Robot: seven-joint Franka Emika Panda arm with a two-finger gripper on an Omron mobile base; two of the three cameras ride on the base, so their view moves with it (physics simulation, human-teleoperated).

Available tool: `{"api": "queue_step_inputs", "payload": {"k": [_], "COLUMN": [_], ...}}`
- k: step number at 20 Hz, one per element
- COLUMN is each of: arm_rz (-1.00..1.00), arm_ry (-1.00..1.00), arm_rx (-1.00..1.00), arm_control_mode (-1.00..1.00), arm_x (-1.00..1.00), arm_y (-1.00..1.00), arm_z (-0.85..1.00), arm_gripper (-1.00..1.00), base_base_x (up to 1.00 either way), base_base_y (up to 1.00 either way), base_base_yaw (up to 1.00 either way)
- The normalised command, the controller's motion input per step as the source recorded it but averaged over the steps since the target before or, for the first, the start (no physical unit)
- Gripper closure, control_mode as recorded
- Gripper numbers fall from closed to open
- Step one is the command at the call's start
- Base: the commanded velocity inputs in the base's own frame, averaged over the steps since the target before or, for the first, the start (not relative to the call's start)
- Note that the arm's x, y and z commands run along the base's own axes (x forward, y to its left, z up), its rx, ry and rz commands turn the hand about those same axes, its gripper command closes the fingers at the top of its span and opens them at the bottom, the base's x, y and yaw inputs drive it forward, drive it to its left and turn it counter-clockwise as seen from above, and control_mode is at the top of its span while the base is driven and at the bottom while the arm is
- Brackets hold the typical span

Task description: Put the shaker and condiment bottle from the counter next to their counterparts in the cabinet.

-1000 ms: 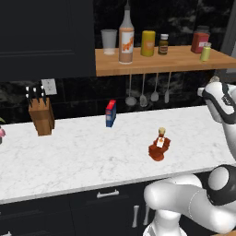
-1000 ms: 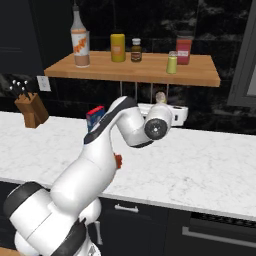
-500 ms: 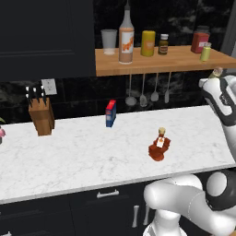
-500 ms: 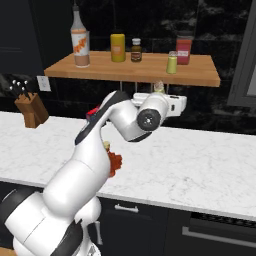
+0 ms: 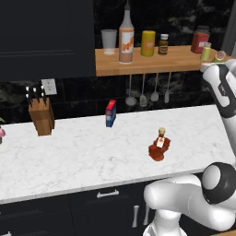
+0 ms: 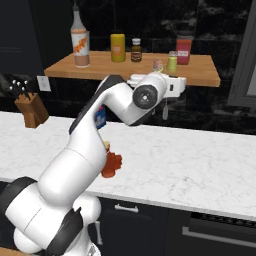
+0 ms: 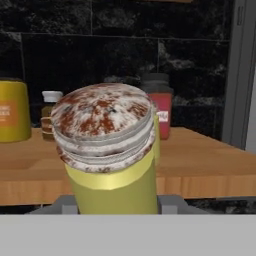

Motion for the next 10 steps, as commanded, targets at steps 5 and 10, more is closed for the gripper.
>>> {"api": "queue_step_inputs", "payload": {"k": [5,10], "arm_rz": [-0.01,-0.03], "arm_ry": [0.00,0.01], "arm_rx": [0.00,0.00], "arm_control_mode": [-1.00,-1.00], "arm_x": [0.00,0.00], "arm_y": [0.16,0.29], "arm_z": [0.38,0.13], "arm_gripper": [1.00,1.00], "base_base_x": [0.00,0.00], "base_base_y": [0.00,0.00], "base_base_yaw": [0.00,0.00]}}
